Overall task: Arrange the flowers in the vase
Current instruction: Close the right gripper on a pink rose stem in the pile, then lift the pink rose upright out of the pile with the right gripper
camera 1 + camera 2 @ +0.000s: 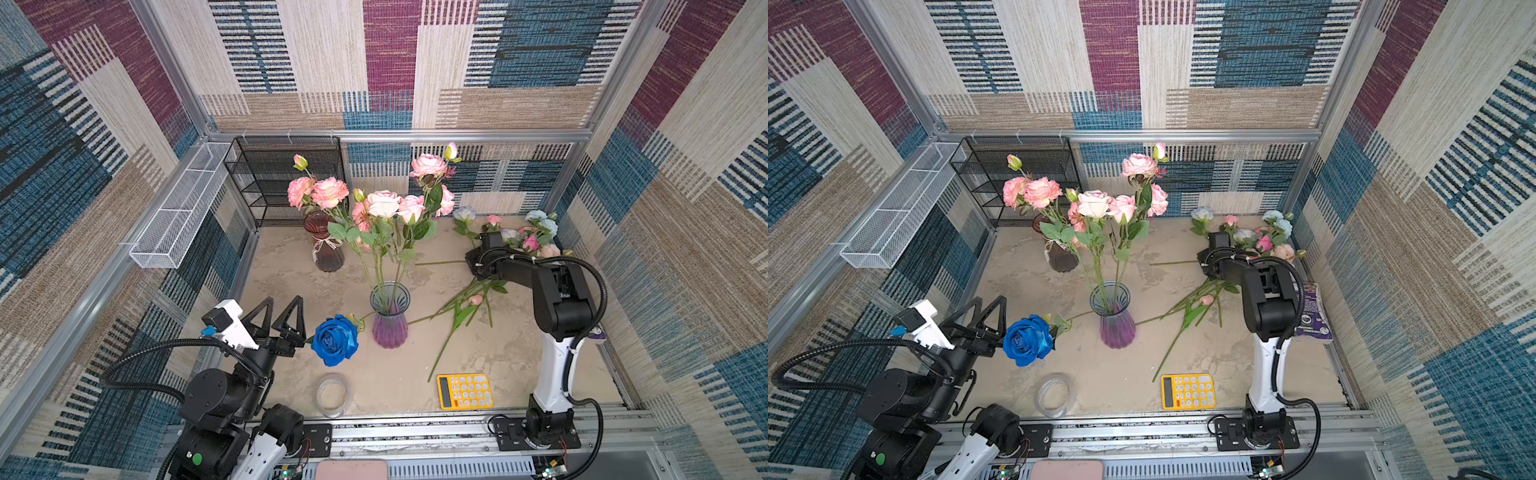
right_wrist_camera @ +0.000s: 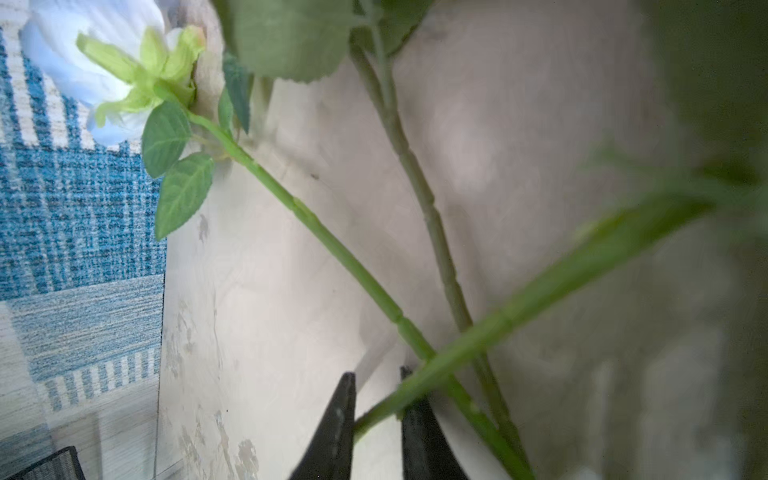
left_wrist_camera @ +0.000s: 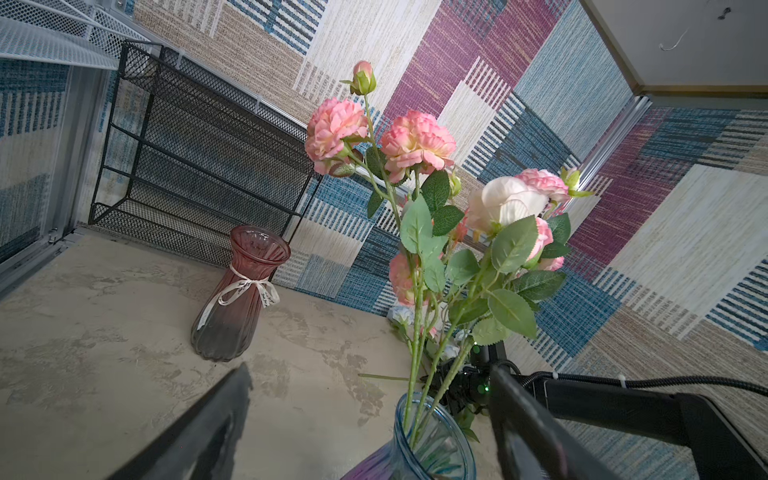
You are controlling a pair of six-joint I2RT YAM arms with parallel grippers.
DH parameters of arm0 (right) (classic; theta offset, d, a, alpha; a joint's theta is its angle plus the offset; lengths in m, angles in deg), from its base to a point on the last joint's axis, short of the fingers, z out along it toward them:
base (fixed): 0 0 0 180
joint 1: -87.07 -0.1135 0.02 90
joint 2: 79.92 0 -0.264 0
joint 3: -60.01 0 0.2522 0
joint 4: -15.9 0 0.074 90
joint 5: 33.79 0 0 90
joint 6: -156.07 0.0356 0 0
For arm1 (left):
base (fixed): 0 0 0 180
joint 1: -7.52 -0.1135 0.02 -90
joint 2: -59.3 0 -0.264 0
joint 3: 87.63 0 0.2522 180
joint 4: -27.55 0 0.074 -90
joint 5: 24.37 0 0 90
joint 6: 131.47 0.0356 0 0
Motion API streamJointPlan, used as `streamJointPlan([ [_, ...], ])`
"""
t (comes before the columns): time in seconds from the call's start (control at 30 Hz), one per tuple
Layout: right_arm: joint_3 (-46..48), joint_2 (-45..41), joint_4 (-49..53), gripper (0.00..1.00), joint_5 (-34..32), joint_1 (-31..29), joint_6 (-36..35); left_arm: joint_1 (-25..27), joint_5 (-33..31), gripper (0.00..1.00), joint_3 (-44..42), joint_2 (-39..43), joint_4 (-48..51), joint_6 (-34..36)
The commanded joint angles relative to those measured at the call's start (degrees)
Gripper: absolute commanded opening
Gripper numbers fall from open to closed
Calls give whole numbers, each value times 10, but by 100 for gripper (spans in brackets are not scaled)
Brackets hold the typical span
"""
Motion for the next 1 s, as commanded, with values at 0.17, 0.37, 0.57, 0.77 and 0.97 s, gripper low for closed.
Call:
streamJointPlan([
  [0.17,35,-59,-25,1,-10,1,-74,-1,7,90,15,-4,8,-3],
  [0.37,108,-151,-126,0,33,1,-149,-1,10,90,25,-8,17,2],
  [0.57,159,-211,-233,0,148,28,-190,-1,14,90,39,-14,23,5],
  [0.77,199,-227,-374,0,302,63,-156,-1,17,90,39,-16,26,2],
  [0.97,130,-215,-191,1,258,63,-221,0,18,90,37,-16,25,-3],
])
